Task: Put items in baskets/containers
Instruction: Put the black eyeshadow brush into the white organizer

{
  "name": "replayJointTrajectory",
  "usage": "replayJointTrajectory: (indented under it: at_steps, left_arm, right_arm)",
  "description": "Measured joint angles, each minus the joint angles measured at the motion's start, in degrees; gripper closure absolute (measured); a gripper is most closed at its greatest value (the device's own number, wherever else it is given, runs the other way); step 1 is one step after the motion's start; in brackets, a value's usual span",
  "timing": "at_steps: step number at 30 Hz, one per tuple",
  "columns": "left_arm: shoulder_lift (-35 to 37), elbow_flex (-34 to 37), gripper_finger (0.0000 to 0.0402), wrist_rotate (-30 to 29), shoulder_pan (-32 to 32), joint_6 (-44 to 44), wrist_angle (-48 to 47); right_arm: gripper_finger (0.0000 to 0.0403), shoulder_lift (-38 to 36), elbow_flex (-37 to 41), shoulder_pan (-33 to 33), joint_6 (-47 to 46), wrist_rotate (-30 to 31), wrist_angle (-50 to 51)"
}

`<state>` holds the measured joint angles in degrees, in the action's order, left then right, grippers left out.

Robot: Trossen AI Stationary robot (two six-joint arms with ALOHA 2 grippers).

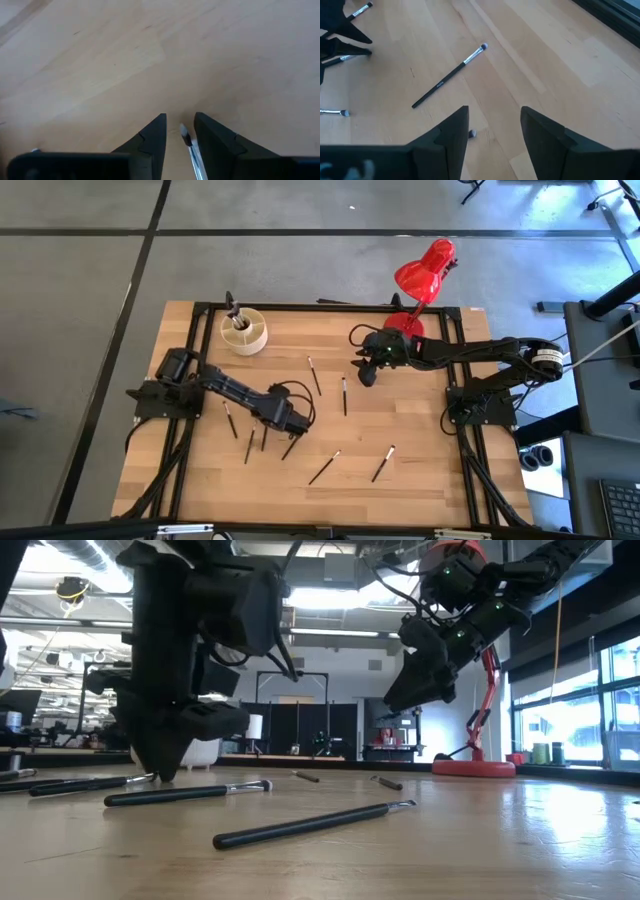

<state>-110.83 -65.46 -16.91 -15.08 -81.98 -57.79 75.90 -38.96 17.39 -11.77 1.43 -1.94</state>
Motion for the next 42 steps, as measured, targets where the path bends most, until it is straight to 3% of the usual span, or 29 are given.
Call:
replayJointTrajectory:
  at_steps: [7,11,14,20,25,30,35,42]
  left_arm:
    - [-0.09,0.2,0.0389,0.96,-1.07,-0.66,-0.19]
    - [-0.12,-0.12,0.0394,0.35,-0.89,0.46,-0.97]
    - [0.07,-2.12,0.0396,-2.44,0.11,1.68,-6.79]
    - [6.95,-9.95,0.0397,-23.38,7.63,4.8,-22.08]
    - [14.94,-13.1,0.0397,-43.6,16.42,10.78,-21.49]
    - [19.43,-12.59,0.0398,-60.31,23.81,9.62,-19.48]
    - [19.52,-12.58,0.0398,-67.81,30.12,9.13,-19.51]
    - [15.12,-12.6,0.0398,-68.64,37.64,2.44,-19.25]
  right_arm:
    - [0.0224,0.0,0.0,0.0,-0.01,-0.01,-0.11]
    - [0.0224,0.0,0.0,0.01,0.06,0.0,0.07]
    - [0.0224,0.0,0.0,0.0,0.18,-0.02,0.05]
    - [0.0224,-0.01,0.0,0.01,0.2,-0.01,-1.15]
    - [0.0224,0.0,0.0,0.02,0.22,0.0,-1.9]
    - [0.0224,0.0,0.0,0.0,0.51,0.0,-2.05]
    - [0.0224,0.0,0.0,0.02,2.05,0.01,-2.03]
    - [0.0224,0.0,0.0,0.07,3.28,1.97,-2.08]
